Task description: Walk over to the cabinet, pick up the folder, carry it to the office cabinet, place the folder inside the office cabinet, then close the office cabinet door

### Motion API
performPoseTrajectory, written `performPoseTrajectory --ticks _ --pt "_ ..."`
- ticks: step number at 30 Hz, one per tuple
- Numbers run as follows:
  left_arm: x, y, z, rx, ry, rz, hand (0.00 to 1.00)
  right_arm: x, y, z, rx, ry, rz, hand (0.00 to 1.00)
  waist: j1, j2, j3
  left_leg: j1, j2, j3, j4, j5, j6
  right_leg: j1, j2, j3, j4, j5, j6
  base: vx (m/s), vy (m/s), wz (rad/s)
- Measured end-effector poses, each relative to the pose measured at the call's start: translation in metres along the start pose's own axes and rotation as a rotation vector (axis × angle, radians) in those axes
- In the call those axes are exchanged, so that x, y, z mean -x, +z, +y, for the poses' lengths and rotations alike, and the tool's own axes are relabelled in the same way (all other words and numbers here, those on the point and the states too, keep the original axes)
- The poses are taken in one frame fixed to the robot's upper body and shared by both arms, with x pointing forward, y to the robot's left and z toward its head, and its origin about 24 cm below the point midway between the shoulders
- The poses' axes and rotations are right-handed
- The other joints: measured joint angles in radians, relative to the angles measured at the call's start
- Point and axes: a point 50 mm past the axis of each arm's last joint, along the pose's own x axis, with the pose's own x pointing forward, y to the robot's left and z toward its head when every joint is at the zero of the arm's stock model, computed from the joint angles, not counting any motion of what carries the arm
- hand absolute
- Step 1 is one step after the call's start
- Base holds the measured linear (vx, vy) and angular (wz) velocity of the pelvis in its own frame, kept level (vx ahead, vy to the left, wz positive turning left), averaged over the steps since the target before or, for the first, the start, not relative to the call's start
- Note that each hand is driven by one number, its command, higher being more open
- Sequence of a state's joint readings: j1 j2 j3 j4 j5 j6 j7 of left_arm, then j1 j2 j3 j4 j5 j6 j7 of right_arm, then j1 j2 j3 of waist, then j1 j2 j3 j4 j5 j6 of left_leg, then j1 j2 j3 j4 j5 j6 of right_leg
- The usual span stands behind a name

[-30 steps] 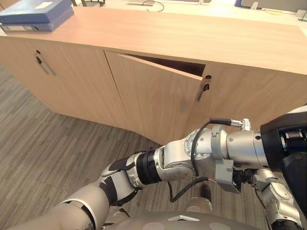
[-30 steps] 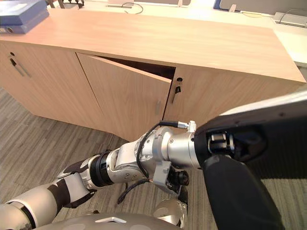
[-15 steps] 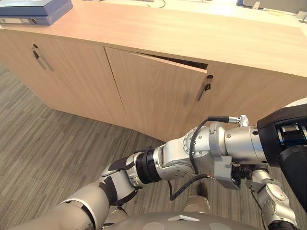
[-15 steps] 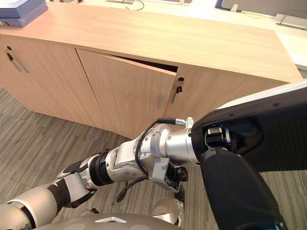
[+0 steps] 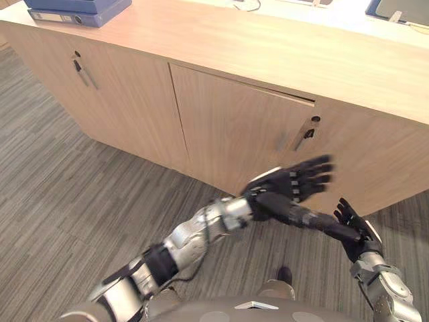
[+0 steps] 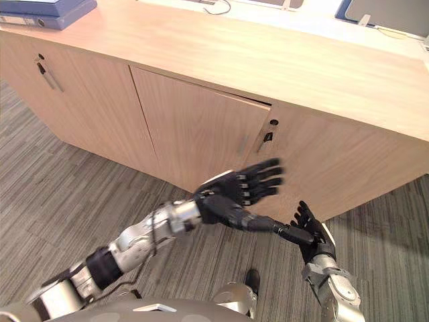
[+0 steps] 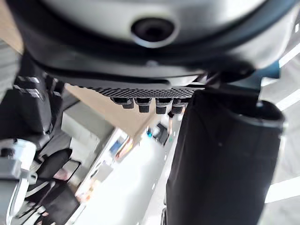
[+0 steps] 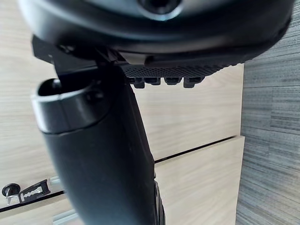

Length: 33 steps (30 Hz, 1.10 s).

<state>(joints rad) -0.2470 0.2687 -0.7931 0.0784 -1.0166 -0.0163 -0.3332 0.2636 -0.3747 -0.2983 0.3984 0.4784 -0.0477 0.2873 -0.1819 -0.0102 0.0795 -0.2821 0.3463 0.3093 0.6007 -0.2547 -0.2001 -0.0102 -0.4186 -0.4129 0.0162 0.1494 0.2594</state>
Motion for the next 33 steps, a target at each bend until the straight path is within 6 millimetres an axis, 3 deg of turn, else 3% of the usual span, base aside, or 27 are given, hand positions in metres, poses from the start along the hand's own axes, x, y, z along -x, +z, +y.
performPoseTrajectory --ticks 3,7,12,16,21,24,28,30,33 --pt "0.033 -0.024 0.020 0.083 0.145 0.053 1.00 0.006 -0.013 0.004 -0.035 0.004 0.026 1.00 0.017 -0.009 0.000 0.020 -0.001 -0.001 -0.028 0.009 -0.009 0.016 0.005 -0.012 0.000 -0.018 0.000 0.07 -0.043 0.05" --pt "0.067 -0.051 0.025 0.172 0.249 0.098 1.00 0.010 -0.022 0.009 -0.064 0.017 0.043 1.00 0.017 -0.015 -0.004 0.030 0.002 0.004 -0.047 0.013 -0.014 0.017 0.012 -0.019 0.000 -0.023 0.000 0.06 -0.030 0.01" --pt "0.096 -0.063 0.032 0.190 0.346 0.093 1.00 0.017 -0.033 0.011 -0.090 0.008 0.068 1.00 0.036 -0.032 -0.024 0.045 0.012 0.010 -0.064 0.017 -0.019 0.016 0.023 -0.020 0.000 -0.025 -0.001 0.04 -0.018 -0.04" --pt "0.150 -0.090 0.056 0.183 0.598 0.167 1.00 0.023 -0.048 0.021 -0.145 0.005 0.095 1.00 0.044 -0.043 -0.075 0.061 0.014 0.014 -0.089 0.022 -0.025 0.024 0.028 -0.024 -0.001 -0.037 -0.001 0.03 -0.020 -0.01" --pt "0.234 -0.133 0.077 0.110 0.975 0.469 1.00 0.023 -0.058 0.031 -0.178 0.026 0.119 1.00 0.056 -0.044 -0.083 0.083 0.015 0.017 -0.115 0.038 -0.033 0.032 0.037 -0.022 -0.014 -0.039 -0.002 -0.02 -0.022 -0.02" --pt "0.272 -0.138 0.087 0.107 1.284 0.459 1.00 0.021 -0.060 0.038 -0.140 0.062 0.142 1.00 0.070 -0.051 -0.086 0.096 0.015 0.021 -0.161 0.077 -0.041 0.030 0.051 -0.020 -0.038 -0.038 -0.002 -0.04 -0.064 -0.04" --pt "0.295 -0.145 0.079 0.087 1.432 0.519 1.00 0.018 -0.057 0.040 -0.137 0.078 0.131 1.00 0.074 -0.043 -0.088 0.133 0.031 0.039 -0.208 0.102 -0.051 0.014 0.075 0.011 -0.038 -0.038 -0.003 -0.02 -0.074 -0.24" --pt "0.299 -0.150 0.074 0.101 1.449 0.532 1.00 0.014 -0.051 0.037 -0.120 0.081 0.118 1.00 0.089 -0.024 -0.085 0.132 0.030 -0.038 -0.226 0.087 -0.058 -0.020 0.092 0.047 -0.037 -0.030 -0.012 -0.03 -0.060 -0.42" --pt "0.300 -0.150 0.073 0.102 1.468 0.517 1.00 0.011 -0.048 0.038 -0.113 0.088 0.114 1.00 0.097 -0.026 -0.057 0.130 0.011 -0.152 -0.224 0.071 -0.057 -0.029 0.095 0.063 -0.035 -0.025 -0.011 -0.06 -0.067 -0.19"
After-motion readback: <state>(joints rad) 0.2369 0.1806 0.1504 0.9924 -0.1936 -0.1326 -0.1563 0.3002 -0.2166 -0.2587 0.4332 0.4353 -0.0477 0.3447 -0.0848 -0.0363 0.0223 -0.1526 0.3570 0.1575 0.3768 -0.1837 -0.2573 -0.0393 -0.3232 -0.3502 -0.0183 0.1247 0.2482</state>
